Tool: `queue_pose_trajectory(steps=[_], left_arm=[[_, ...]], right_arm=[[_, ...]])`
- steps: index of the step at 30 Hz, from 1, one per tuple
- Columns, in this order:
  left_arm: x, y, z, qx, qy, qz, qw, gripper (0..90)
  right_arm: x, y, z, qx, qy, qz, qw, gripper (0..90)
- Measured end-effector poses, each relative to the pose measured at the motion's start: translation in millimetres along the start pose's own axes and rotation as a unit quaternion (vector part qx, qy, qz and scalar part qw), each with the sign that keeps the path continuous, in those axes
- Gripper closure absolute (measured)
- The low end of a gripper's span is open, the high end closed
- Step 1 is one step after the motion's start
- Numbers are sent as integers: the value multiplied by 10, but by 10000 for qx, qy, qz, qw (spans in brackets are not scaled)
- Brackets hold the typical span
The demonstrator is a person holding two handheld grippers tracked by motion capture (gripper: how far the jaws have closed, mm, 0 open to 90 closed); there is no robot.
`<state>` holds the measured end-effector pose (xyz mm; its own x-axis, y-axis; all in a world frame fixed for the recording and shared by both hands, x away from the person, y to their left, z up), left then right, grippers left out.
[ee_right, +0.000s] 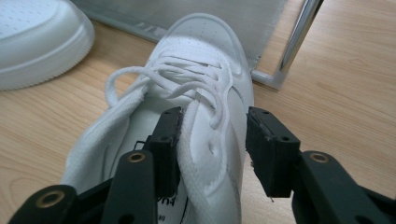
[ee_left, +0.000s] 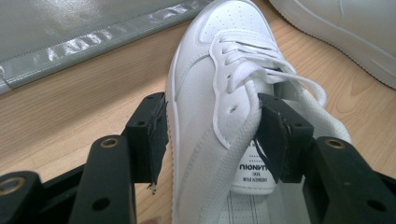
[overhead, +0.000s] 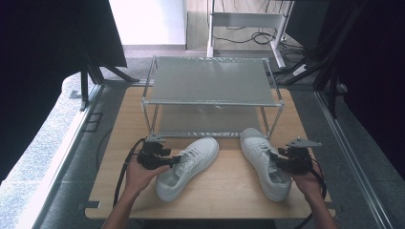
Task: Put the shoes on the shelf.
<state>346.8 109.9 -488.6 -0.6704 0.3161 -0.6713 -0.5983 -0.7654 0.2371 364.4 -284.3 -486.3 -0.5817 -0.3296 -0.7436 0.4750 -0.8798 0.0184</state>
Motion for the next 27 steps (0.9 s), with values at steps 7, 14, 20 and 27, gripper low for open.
queue_pose_trajectory(steps=[7,14,20,27], left_arm=[[-23,24,-101,-145,-161,-116,9997,492],[-31,20,-247,-308,-423,-197,9984,502],[-27,2,-314,-676,-599,-324,9954,544],[-18,17,-385,-666,-743,-246,9947,705]], right_arm=[[-10,-32,-62,312,-266,311,9987,634],[2,26,-159,331,-536,245,9977,639],[64,78,-287,540,-776,320,9950,685],[75,98,-342,590,-820,264,9945,723]])
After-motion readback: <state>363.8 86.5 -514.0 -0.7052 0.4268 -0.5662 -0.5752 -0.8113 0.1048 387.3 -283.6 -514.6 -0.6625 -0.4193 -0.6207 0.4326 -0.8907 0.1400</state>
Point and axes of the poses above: each handheld gripper's, and its own axes: z roughly backward along the jaws, x roughly out of its underside, y roughly to its right, the point moved 7 cm from there along -z, roughly forward along the jaws
